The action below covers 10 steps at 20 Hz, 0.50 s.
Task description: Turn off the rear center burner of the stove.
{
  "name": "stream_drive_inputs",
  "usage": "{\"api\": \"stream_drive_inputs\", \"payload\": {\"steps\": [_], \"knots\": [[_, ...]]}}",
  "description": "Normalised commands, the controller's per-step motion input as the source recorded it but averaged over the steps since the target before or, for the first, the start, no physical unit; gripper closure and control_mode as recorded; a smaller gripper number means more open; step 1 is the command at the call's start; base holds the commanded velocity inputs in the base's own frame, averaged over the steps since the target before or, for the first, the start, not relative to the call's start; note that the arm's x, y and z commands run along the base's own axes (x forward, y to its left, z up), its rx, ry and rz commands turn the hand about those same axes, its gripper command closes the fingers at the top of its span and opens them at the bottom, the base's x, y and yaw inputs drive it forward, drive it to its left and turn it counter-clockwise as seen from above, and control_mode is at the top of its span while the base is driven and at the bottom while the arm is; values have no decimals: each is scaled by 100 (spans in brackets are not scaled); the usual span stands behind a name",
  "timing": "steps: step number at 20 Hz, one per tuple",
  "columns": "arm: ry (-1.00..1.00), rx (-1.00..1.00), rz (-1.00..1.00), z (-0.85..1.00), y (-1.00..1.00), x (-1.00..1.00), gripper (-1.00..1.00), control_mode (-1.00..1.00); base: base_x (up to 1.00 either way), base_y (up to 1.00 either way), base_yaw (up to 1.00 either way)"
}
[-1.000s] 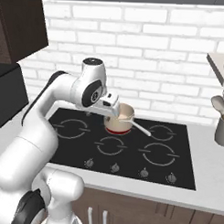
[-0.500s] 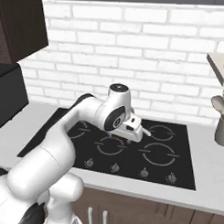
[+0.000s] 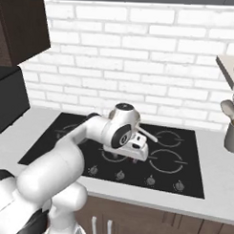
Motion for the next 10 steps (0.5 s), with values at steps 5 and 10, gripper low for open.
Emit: {"api": "stream_drive_inputs", "payload": {"steps": [5,10], "knots": [[0,-2,24,-42,10,0,-100,-100,0,0,0],[0,0,28,-42,13,0,-100,-100,0,0,0]]}}
